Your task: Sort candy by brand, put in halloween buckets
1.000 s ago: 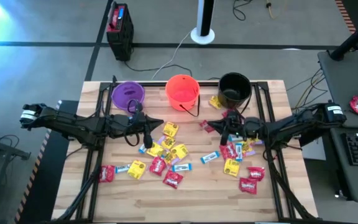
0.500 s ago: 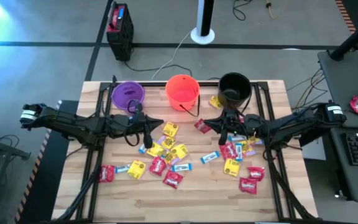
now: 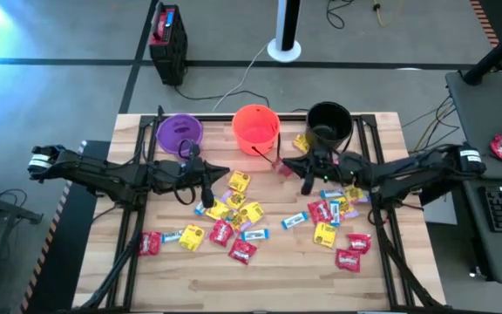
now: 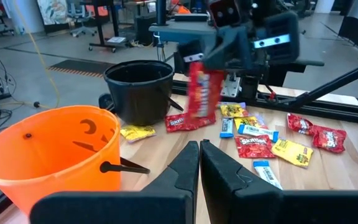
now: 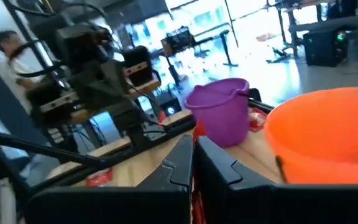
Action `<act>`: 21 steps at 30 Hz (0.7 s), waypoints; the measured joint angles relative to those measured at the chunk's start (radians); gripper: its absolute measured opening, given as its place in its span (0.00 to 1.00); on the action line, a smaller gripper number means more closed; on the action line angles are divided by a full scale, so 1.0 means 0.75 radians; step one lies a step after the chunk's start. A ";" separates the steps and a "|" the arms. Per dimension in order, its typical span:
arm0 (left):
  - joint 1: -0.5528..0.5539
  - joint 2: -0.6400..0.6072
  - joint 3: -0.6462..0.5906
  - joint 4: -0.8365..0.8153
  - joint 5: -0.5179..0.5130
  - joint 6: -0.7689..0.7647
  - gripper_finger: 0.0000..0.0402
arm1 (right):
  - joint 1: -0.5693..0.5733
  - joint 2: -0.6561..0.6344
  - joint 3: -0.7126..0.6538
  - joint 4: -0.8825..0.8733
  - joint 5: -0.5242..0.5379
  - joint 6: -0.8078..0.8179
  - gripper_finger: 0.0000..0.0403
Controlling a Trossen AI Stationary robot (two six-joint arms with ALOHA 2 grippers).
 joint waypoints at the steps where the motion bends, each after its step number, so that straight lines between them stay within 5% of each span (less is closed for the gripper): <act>1: 0.000 0.000 0.000 0.006 0.000 0.005 0.00 | -0.022 0.000 0.039 -0.064 -0.013 -0.011 0.02; 10: 0.000 -0.046 0.000 0.001 0.000 0.041 0.00 | -0.188 0.020 0.418 -0.634 -0.028 -0.230 0.02; 21: 0.000 -0.093 0.000 -0.004 0.000 0.062 0.00 | -0.353 0.225 0.732 -0.785 -0.084 -0.394 0.02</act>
